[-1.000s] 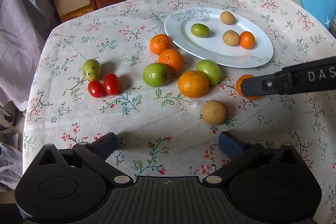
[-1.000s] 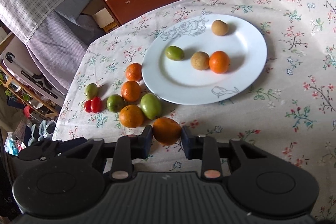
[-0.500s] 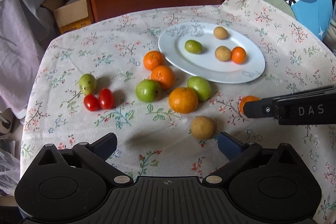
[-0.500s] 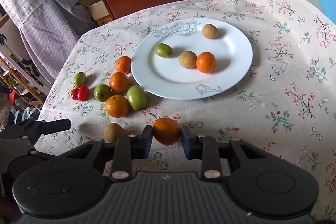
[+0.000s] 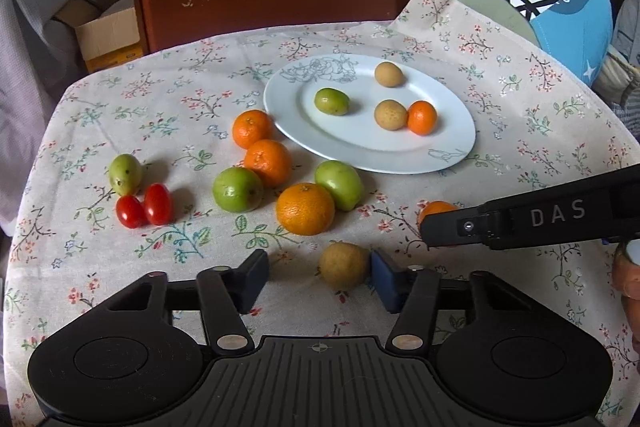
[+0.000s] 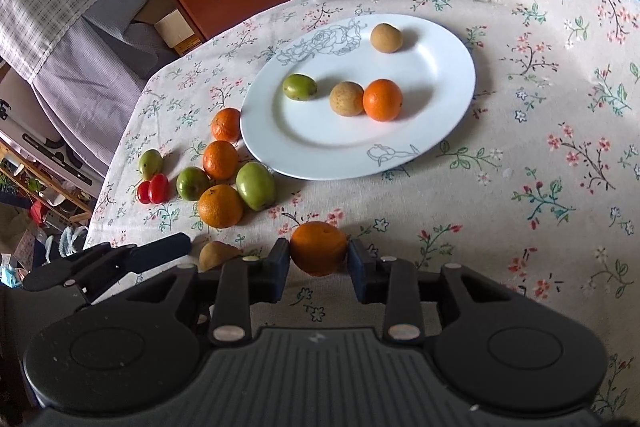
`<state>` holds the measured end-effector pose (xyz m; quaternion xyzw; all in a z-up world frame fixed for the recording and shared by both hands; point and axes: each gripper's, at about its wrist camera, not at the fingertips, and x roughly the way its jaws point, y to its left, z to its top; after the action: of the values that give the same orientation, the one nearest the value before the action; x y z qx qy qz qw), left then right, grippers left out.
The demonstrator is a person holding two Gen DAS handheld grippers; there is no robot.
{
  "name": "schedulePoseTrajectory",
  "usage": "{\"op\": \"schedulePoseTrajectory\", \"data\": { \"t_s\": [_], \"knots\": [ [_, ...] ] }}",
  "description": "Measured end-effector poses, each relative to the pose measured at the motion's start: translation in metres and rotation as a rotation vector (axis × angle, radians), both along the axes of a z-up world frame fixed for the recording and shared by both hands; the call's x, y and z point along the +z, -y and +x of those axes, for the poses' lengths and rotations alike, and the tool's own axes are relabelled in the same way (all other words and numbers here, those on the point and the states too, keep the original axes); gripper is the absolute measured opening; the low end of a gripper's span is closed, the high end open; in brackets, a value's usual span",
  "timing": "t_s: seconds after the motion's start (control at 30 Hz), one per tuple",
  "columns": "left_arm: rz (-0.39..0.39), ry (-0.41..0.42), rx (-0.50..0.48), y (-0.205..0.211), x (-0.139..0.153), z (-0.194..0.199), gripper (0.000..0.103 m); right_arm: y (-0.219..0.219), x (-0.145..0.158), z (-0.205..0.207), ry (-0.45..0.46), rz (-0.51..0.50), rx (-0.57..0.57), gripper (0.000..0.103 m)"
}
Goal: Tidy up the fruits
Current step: 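Grasp the brown kiwi with the left gripper while the right grasps the tangerine, then carry the brown kiwi and tangerine over the white plate with both grippers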
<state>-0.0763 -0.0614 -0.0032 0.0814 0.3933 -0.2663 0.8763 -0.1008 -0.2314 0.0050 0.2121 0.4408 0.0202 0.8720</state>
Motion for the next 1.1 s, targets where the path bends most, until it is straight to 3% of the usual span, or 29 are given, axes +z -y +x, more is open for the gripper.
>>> {"op": "schedulePoseTrajectory", "data": {
  "t_s": [0.43, 0.73, 0.93, 1.1],
  "knots": [
    [-0.022, -0.005, -0.027, 0.003, 0.002, -0.003, 0.024, 0.000, 0.000, 0.001, -0.001, -0.002, -0.005, 0.032],
    [-0.045, 0.008, 0.020, -0.004, 0.013, 0.000, 0.023, 0.005, 0.005, 0.001, 0.014, 0.013, -0.029, 0.031],
    [-0.071, 0.045, 0.038, -0.006, 0.035, 0.008, 0.023, 0.012, 0.025, 0.000, 0.085, 0.042, -0.034, 0.031],
    [-0.075, 0.096, -0.012, 0.001, 0.058, 0.014, 0.023, 0.022, 0.047, 0.003, 0.152, 0.027, -0.022, 0.031]
  ]
}}
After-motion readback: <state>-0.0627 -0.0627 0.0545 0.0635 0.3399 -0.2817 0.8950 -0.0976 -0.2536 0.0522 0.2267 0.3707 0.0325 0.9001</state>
